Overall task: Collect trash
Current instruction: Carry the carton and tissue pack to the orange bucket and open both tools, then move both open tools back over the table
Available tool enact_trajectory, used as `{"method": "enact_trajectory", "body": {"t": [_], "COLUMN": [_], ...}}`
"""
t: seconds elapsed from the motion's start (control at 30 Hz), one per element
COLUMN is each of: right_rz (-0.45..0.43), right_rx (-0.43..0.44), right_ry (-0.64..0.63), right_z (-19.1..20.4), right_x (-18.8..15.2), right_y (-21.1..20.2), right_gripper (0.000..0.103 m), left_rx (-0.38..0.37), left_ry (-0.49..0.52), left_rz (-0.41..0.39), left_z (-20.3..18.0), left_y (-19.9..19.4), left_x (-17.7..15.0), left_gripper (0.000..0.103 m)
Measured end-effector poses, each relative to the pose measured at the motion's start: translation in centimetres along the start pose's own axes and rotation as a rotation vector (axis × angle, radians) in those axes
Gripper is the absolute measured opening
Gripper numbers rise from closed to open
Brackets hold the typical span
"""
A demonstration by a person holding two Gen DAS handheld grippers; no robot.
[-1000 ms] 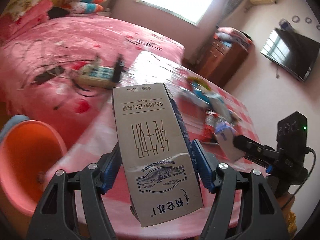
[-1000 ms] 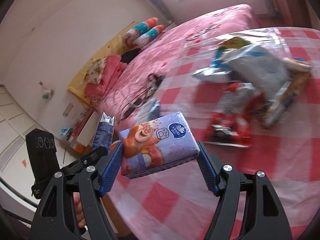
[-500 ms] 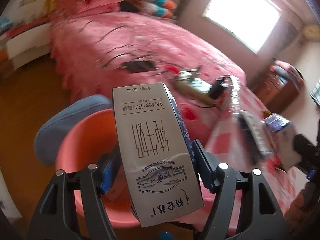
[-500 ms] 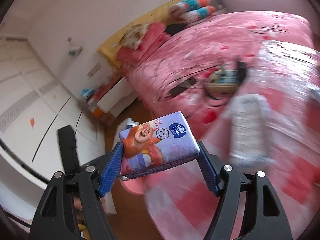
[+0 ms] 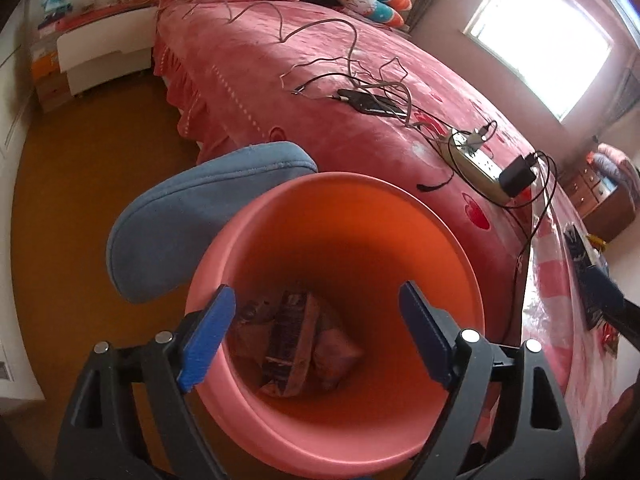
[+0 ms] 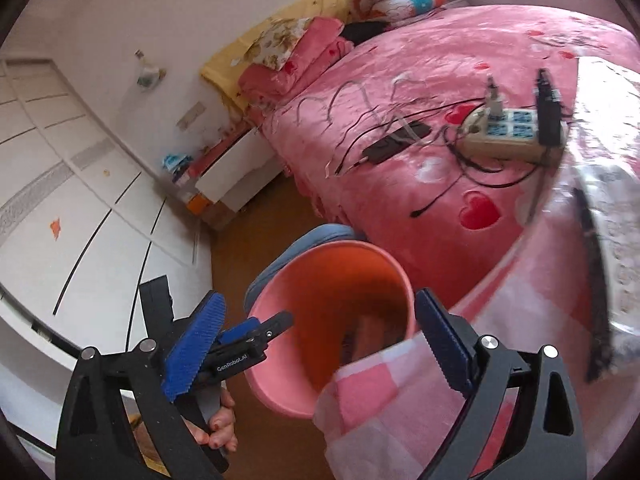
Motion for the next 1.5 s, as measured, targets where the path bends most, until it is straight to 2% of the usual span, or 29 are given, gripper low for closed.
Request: {"method": "enact_trajectory", "body": {"t": [0.1, 0.3, 0.37, 0.63, 1.03, 1.5], "right_rz": [-0.038, -0.094, -0.104, -0.163, -0.215, -0.274], "right_rx": [-0.029, -0.122, -0.128, -0.196, -0.219, -0.214], "right_ry": [-0.003, -0.025, -0.027, -0.057, -0.016, 0.020], "right_z": [-0.9, -2.7, -2.9, -4.2, -6.8, -9.1], "right_x": [-0.2, -1.5, -1.8, -2.8, -4.3, -4.8], "right_y": [-1.7, -4.9, -5.6, -8.8, -12.6, -16.3], "right_gripper": [0.095, 0.095, 0.095, 0.095, 0.095, 0.094], "left_rx": [-0.005, -0.080, -0.105, -0.178, -0.248, -0.266], "left_ry": [0.008, 0.000, 0.004, 0.075, 0.165, 0.265], "left_rz": [-0.002, 0.019, 0.022, 0.015, 0.024, 0.035], "left_z": [-0.6, -2.7, -3.7, -8.3, -14.3, -19.7], "left_y": [-0.4, -1.4, -1.7, -3.7, -5.7, -6.9], "left_x": [-0.2, -0.4, -0.4, -0.5, -1.4, -2.7], "left_gripper": [0.085, 0.085, 0.085, 0.085, 0.085, 0.085]}}
Point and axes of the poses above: each gripper's, at about its wrist camera, not at the fingertips, and y roughly the way its jaws point, z to its left, x to its top, the point moved 7 cm from there along y, roughly the way its jaws point, and after that the axes turned 6 degrees about y, right-handed, at the moved point
